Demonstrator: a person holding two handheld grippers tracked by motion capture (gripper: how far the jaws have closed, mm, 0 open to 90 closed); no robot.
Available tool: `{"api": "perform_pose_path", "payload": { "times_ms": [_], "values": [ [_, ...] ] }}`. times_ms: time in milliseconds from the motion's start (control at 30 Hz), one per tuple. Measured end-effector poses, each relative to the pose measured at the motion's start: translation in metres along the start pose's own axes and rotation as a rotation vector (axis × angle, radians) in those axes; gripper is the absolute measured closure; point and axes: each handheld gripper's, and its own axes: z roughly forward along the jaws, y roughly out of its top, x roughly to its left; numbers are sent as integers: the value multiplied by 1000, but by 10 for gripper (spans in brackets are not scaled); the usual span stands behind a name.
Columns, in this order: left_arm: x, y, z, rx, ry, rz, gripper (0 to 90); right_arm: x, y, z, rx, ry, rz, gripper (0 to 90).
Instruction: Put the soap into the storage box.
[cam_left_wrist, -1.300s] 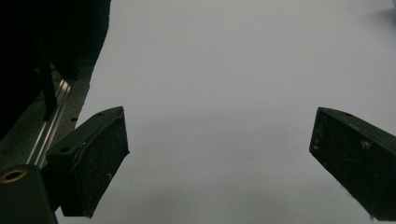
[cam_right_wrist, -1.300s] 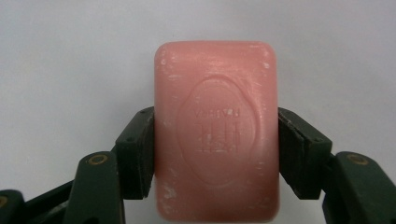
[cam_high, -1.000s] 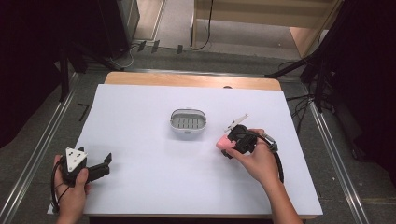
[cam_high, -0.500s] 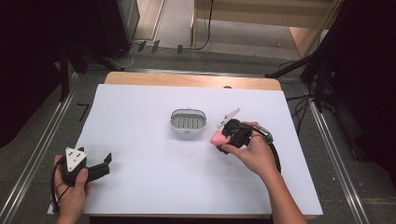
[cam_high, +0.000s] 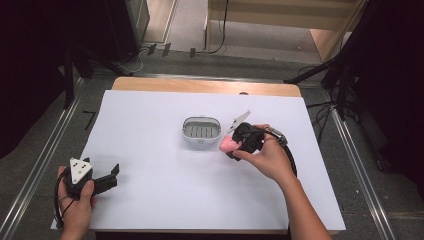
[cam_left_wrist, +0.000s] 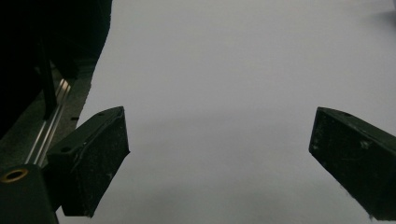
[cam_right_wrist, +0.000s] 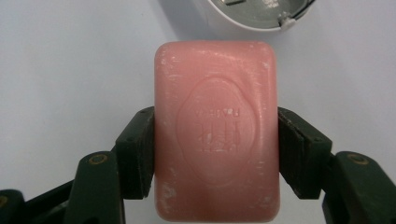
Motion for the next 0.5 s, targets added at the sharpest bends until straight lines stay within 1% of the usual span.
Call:
{"api": "perform_pose_path", "payload": {
  "times_ms": [33,67,100,133,200,367,433,467,500],
  "values": [
    [0,0,0,0,0,0,53,-1,1,0,1,14,7,380],
    [0,0,0,0,0,0,52,-2,2,0,-2,23,3,380],
    [0,0,0,0,0,0,53,-1,3,0,-2,22,7,380],
    [0,0,0,0,0,1,53,-2,4,0,0,23,-5,380],
    [0,0,0,-1,-1,0,53,-2,7,1,5,22,-12,380],
    [0,0,0,-1,-1,1,53,-4,14,1,-16,28,-23,380],
    [0,0,0,-1,-1,1,53,-5,19,2,-17,24,-48,380],
    [0,0,0,-1,-1,1,53,-5,19,2,-17,24,-48,380],
    [0,0,0,-1,-1,1,53,-6,21,3,-18,22,-59,380]
  ]
}}
